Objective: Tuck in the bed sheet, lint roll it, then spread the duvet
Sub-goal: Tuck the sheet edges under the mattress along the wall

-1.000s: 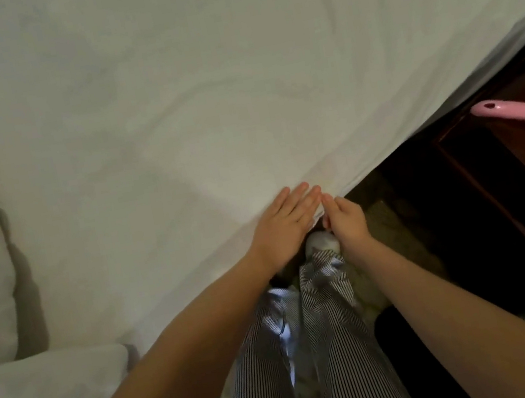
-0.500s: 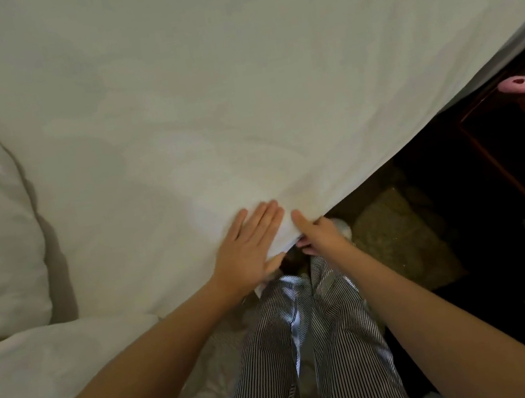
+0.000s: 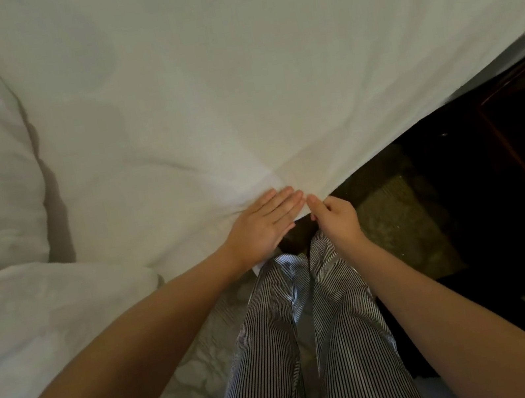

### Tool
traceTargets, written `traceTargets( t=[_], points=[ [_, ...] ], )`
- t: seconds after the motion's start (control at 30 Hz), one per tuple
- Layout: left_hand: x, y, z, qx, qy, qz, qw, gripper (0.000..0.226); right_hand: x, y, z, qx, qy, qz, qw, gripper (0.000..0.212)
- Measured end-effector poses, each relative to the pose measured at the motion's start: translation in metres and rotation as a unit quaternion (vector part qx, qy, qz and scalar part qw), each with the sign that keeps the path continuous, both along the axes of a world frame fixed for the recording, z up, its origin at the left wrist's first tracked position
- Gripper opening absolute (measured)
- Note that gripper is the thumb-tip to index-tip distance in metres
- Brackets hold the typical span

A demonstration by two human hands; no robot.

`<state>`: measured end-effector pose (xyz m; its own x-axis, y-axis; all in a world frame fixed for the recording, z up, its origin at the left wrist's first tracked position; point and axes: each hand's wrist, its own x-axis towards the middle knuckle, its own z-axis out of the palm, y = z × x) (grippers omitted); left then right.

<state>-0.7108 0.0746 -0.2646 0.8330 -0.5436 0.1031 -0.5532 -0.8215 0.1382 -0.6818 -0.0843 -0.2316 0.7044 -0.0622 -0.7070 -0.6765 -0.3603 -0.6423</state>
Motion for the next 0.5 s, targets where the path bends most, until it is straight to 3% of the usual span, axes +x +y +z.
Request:
traceTargets(
  t=[0.1, 0.2, 0.27, 0.33, 0.5],
  points=[
    [-0.011, -0.003, 0.003, 0.004, 0.020, -0.021, 1.000, 0.044, -0.006, -0.003, 0.002, 0.002, -0.019, -0.001, 1.000, 0.042],
    [-0.035, 0.015, 0.005, 0.008, 0.028, 0.009, 1.000, 0.064, -0.003, 0.001, 0.008, 0.042, 0.031, -0.013, 0.999, 0.040],
    [-0.059, 0.048, 0.007, 0.023, 0.023, 0.090, 0.995, 0.073, -0.009, 0.012, 0.015, 0.050, 0.099, 0.064, 0.992, 0.031],
    [-0.082, 0.078, 0.003, 0.066, 0.014, 0.110, 0.992, 0.072, -0.022, 0.034, 0.018, 0.078, 0.161, 0.144, 0.973, 0.023],
    [-0.093, 0.080, -0.007, 0.092, -0.007, 0.100, 0.991, 0.055, -0.040, 0.078, 0.010, 0.061, 0.144, 0.032, 0.987, 0.021]
  ],
)
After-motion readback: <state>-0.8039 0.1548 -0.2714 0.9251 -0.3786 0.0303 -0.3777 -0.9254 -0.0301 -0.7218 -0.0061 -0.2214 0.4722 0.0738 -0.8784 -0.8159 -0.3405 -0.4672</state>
